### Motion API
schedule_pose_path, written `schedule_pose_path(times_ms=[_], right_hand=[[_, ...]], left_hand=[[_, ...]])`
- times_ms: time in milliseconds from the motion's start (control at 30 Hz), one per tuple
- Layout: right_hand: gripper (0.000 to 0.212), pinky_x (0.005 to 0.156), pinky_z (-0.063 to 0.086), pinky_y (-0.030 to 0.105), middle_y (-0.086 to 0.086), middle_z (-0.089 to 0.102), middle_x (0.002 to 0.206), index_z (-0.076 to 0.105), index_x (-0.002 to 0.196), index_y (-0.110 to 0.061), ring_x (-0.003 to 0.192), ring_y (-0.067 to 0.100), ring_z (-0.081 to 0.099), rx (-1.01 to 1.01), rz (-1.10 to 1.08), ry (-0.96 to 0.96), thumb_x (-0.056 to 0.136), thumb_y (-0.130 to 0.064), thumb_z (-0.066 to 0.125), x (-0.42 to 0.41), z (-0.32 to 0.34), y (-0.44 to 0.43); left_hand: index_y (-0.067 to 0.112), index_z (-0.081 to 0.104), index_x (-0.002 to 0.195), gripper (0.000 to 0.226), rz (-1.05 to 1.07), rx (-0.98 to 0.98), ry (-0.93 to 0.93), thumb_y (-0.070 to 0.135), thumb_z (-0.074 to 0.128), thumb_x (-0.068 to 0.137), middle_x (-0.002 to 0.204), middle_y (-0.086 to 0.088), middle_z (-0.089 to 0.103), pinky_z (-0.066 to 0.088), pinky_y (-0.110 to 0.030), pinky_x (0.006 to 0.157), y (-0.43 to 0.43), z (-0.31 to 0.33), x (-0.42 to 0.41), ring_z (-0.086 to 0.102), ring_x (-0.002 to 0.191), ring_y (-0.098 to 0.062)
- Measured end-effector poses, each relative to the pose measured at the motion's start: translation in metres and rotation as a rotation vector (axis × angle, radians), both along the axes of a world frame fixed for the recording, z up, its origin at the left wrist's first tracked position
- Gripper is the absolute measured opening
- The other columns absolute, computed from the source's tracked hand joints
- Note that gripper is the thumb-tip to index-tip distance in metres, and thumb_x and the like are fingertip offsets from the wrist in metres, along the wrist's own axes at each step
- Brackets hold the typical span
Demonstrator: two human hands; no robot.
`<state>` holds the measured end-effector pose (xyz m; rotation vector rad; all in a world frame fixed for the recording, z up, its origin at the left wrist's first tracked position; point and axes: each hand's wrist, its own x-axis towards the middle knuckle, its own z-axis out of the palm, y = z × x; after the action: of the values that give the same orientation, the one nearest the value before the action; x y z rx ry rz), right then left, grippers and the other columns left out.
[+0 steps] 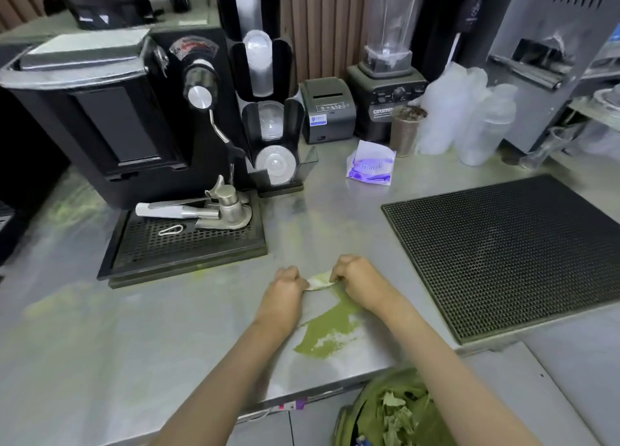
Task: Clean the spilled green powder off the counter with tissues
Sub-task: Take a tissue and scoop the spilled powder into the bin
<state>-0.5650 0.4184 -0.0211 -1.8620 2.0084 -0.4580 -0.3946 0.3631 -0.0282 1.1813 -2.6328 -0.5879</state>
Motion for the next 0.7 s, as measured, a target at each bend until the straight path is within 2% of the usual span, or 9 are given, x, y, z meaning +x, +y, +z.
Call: schedule_pose_path(times_ms=[67,133,233,333,433,533,633,667,700], right_hand=[[0.037,0.084,0.046,0.03,0.016,0.063,0.095,0.07,0.095,-0.003,0.095,0.03,0.057,0.005,0.018,0.012,0.069,0.011,0.048,0.0,-0.002,0.024],[0.042,0.086,0.043,0.026,0.012,0.062,0.1,0.069,0.1,-0.006,0.099,0.025,0.054,0.037,0.04,0.028,0.07,0.012,0.045,-0.001,0.0,0.047],[0.044,0.083,0.043,0.023,0.007,0.061,0.098,0.07,0.099,-0.011,0.097,0.021,0.055,0.048,-0.014,0.019,0.073,0.012,0.043,-0.013,0.009,0.052],[0.041,0.079,0.044,0.024,0.009,0.06,0.097,0.071,0.097,-0.011,0.093,0.023,0.057,0.004,-0.102,0.031,0.076,0.013,0.044,-0.026,0.015,0.034],[0.041,0.077,0.046,0.031,0.01,0.057,0.093,0.069,0.094,-0.013,0.092,0.03,0.057,0.028,-0.121,0.04,0.072,0.011,0.043,-0.02,0.01,0.023],[0.038,0.073,0.042,0.031,0.011,0.054,0.092,0.066,0.096,-0.009,0.089,0.031,0.056,0.025,-0.178,0.067,0.072,0.009,0.043,-0.004,0.005,0.036],[0.04,0.078,0.046,0.031,0.009,0.055,0.098,0.064,0.103,-0.009,0.088,0.028,0.057,-0.003,-0.226,0.037,0.075,0.009,0.043,0.019,0.0,0.064],[0.042,0.079,0.047,0.029,0.008,0.055,0.099,0.064,0.105,-0.011,0.089,0.026,0.057,-0.005,-0.21,0.029,0.074,0.009,0.043,0.025,-0.001,0.072],[0.043,0.08,0.047,0.027,0.007,0.055,0.101,0.064,0.106,-0.012,0.09,0.025,0.057,-0.001,-0.185,0.014,0.074,0.009,0.043,0.029,-0.001,0.077]], left_hand=[[0.007,0.071,0.072,0.022,-0.107,-0.024,-0.036,0.004,0.052,0.062,0.07,-0.008,0.058,0.053,-0.029,0.055,0.014,-0.004,0.006,0.058,0.067,-0.028],[0.012,0.072,0.066,0.019,-0.197,-0.104,-0.023,0.008,0.054,0.06,0.063,-0.003,0.056,0.049,-0.021,0.046,0.026,-0.007,0.008,0.057,0.057,-0.022],[0.009,0.073,0.074,0.023,-0.25,-0.083,0.029,0.001,0.059,0.058,0.068,-0.006,0.057,0.051,-0.025,0.054,0.032,0.002,0.001,0.058,0.064,-0.024],[0.001,0.068,0.099,0.026,-0.158,-0.057,0.081,-0.003,0.053,0.078,0.089,-0.017,0.057,0.047,-0.036,0.079,0.015,0.019,-0.019,0.052,0.091,-0.03],[0.001,0.064,0.107,0.027,-0.056,-0.017,0.043,-0.002,0.05,0.084,0.105,-0.019,0.054,0.039,-0.037,0.09,0.005,0.023,-0.033,0.046,0.105,-0.029],[0.003,0.065,0.106,0.029,-0.087,-0.017,-0.029,-0.004,0.048,0.084,0.106,-0.017,0.056,0.04,-0.035,0.089,0.013,0.014,-0.029,0.048,0.103,-0.03],[0.006,0.072,0.088,0.028,-0.208,-0.063,-0.028,-0.004,0.054,0.07,0.081,-0.013,0.062,0.05,-0.031,0.069,0.023,0.002,-0.009,0.057,0.079,-0.032],[0.007,0.073,0.085,0.028,-0.24,-0.071,-0.023,-0.003,0.056,0.066,0.076,-0.01,0.061,0.049,-0.028,0.065,0.024,-0.001,-0.002,0.058,0.074,-0.03],[0.008,0.073,0.085,0.028,-0.252,-0.06,-0.022,-0.003,0.056,0.066,0.076,-0.009,0.061,0.046,-0.025,0.067,0.025,-0.002,0.005,0.058,0.075,-0.028]])
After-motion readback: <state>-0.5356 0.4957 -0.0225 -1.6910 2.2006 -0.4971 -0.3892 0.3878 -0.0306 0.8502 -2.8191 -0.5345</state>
